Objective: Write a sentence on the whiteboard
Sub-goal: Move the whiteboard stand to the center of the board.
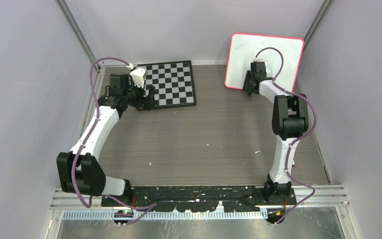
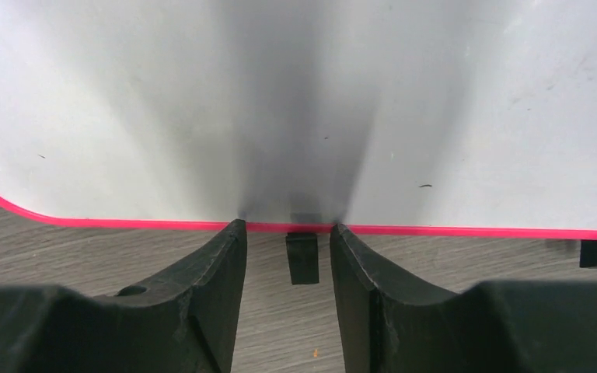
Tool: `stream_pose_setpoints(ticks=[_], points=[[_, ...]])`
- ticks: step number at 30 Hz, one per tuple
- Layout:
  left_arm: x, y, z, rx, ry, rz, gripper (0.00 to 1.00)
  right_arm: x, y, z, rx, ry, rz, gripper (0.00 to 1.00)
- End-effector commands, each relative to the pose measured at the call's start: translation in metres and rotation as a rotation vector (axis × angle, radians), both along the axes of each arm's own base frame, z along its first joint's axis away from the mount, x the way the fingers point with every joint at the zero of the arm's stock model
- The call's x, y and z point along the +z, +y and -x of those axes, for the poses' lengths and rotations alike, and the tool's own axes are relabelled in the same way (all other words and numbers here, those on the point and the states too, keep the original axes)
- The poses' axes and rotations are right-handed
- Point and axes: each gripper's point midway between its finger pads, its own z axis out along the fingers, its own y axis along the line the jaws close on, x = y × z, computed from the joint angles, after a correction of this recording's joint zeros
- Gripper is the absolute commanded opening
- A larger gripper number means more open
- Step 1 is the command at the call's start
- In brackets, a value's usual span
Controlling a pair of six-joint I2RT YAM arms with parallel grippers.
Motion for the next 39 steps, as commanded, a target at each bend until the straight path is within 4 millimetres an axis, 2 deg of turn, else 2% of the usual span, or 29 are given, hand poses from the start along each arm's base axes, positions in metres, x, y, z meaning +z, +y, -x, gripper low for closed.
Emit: stream_pose_setpoints(ticks=[1,6,18,20,25,27,30,39], points=[[0.02,-0.001,0.002,-0.006,-0.05,0.014,1.0,0.017,-0.001,-0.014,-0.003,-0.037,-0.003,0.46],[0.021,0.0,0.002,-0.002,-0.052,0.009,1.0,0.014,-0.002,-0.012,-0.002,-0.023,-0.012,0.38],[0.033,0.003,0.006,0.003,-0.079,-0.001,1.0,0.002,-0.009,-0.001,-0.001,0.037,0.014,0.36],[0.033,0.004,0.007,0.004,-0.077,-0.002,1.0,0.001,-0.011,-0.002,-0.001,0.041,0.019,0.33],[0.033,0.004,0.007,0.007,-0.074,-0.001,1.0,-0.002,-0.011,-0.001,0.011,0.05,0.023,0.13],[0.033,0.004,0.007,0.006,-0.07,-0.005,1.0,-0.003,-0.009,0.002,0.025,0.055,0.017,0.08],[0.032,0.004,0.007,0.005,-0.067,-0.006,1.0,-0.003,0.0,0.013,0.086,0.074,-0.002,0.0],[0.032,0.0,0.01,-0.007,-0.065,0.018,1.0,0.009,0.017,0.056,0.187,0.09,-0.003,0.0]])
